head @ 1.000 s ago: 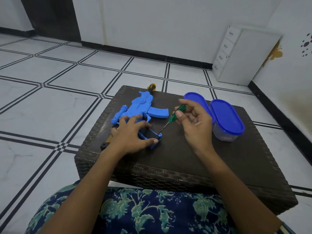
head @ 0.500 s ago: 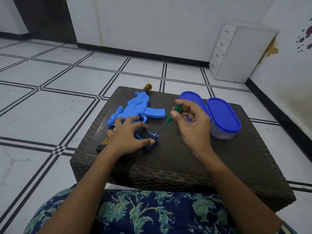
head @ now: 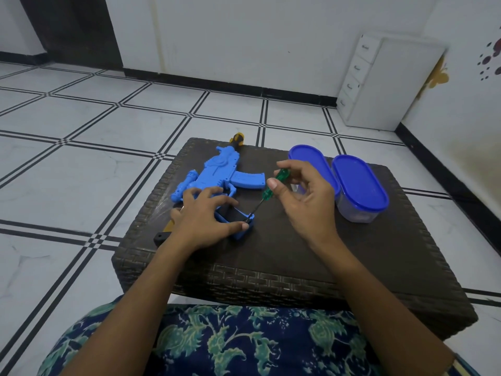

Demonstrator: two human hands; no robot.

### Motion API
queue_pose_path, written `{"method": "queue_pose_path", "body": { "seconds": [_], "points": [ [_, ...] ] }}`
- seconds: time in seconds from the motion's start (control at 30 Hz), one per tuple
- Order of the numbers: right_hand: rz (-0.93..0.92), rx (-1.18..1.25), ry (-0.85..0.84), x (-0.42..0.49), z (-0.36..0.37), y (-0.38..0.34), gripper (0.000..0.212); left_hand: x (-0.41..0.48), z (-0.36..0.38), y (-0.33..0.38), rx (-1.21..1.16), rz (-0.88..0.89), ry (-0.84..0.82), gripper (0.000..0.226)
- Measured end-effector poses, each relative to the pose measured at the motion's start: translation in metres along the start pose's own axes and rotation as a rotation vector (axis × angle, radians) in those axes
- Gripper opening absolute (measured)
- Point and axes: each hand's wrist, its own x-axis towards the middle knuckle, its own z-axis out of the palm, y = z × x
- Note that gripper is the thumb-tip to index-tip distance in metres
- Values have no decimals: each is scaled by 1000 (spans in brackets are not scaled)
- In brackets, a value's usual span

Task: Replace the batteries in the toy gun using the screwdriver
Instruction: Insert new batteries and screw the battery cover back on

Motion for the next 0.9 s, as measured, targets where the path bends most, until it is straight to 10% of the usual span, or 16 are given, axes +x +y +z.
{"method": "queue_pose_path", "body": {
  "seconds": [0.9],
  "points": [
    [141, 181, -322, 5, -10, 0, 53, 1, 0, 1, 4, -9, 6, 70]
  ]
}}
